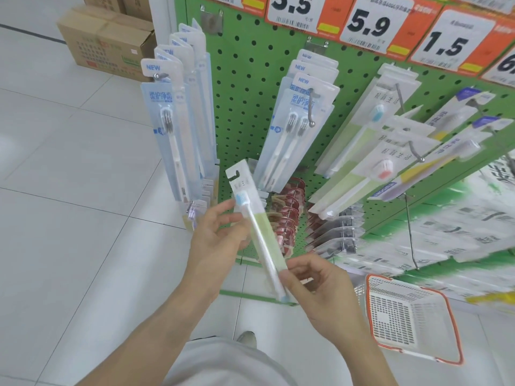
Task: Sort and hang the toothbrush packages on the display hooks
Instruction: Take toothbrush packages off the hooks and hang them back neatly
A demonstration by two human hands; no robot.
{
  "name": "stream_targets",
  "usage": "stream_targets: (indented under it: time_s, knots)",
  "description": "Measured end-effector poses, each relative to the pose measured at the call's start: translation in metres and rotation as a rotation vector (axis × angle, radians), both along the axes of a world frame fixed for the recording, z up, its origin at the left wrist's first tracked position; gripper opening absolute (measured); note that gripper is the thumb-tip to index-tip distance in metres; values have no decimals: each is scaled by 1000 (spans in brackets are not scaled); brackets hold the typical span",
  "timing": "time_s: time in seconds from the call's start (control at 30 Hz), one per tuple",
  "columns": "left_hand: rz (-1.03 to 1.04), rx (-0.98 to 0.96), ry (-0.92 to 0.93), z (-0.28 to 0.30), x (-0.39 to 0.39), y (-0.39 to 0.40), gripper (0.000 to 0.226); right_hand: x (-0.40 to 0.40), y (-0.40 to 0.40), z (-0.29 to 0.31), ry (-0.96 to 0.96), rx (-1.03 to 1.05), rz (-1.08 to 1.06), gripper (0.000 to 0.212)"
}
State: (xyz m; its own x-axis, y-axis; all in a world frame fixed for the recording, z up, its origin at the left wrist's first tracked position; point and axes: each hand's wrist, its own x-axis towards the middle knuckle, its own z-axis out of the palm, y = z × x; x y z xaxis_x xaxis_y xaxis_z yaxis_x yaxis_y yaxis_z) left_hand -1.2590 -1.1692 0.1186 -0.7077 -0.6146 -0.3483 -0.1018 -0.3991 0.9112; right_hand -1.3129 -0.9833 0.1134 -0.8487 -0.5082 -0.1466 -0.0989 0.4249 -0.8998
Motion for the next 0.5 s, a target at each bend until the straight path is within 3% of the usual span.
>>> stream_targets:
  time_s: [0.13, 0.23, 0.4, 0.5]
  knots:
    - [-19, 70, 74, 6, -1, 8, 50, 8, -5, -5, 385, -6, 108, 15]
    - [6, 51, 96, 7, -3, 7, 29, 13, -8, -7, 465, -29, 114, 15]
    - [-29, 46, 60, 4, -3, 4, 24, 13, -11, -4, 449, -26, -48, 22]
    - [-54, 87, 43, 4, -2, 3, 25, 4, -10, 1, 62, -125, -60, 17]
